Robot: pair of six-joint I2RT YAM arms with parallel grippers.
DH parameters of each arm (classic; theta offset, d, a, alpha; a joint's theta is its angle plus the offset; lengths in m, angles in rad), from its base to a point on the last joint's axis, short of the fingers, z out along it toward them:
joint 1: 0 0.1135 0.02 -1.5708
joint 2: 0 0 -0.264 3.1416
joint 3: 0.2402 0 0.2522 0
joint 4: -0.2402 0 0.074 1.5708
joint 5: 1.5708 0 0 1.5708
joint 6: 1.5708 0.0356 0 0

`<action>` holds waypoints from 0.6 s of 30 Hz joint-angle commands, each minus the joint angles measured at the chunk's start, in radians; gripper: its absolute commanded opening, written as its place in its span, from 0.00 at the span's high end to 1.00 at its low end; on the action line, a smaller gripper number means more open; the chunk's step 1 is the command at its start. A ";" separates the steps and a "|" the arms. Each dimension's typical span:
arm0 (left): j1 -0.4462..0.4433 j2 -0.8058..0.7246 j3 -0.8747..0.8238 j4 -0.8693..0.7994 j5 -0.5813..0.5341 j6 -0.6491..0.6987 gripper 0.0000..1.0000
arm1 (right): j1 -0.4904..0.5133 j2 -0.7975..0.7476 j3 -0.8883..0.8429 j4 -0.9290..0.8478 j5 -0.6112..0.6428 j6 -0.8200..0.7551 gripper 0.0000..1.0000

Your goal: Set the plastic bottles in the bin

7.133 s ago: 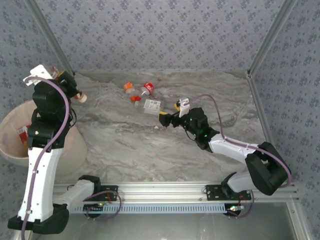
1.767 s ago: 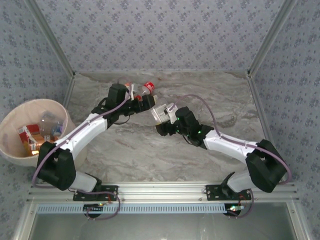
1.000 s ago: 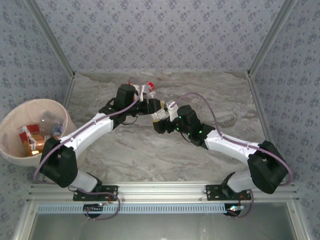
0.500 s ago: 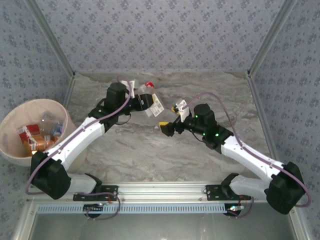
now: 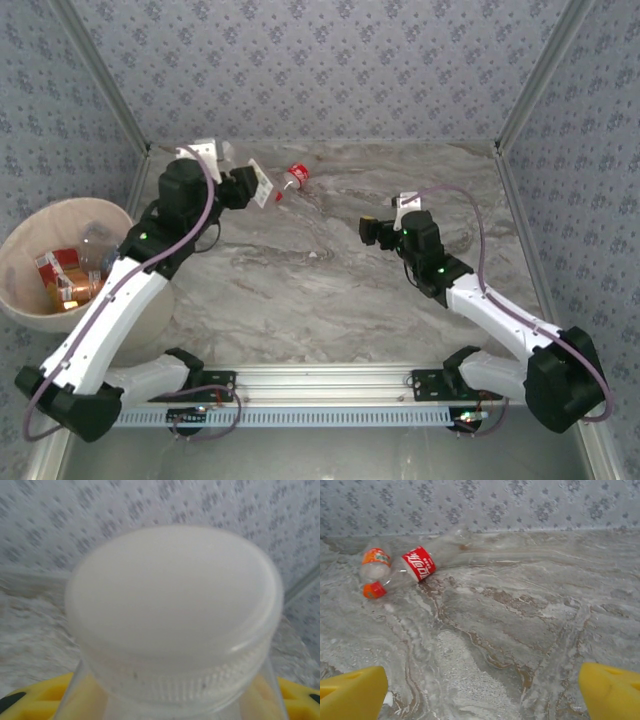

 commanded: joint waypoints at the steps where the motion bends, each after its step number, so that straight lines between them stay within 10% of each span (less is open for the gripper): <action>1: 0.013 -0.063 0.053 -0.083 -0.212 0.074 0.54 | -0.006 0.032 0.026 -0.009 0.038 0.052 0.00; 18: 0.200 -0.312 0.060 -0.226 -0.620 0.115 0.52 | -0.009 0.159 0.122 -0.041 -0.058 0.071 0.00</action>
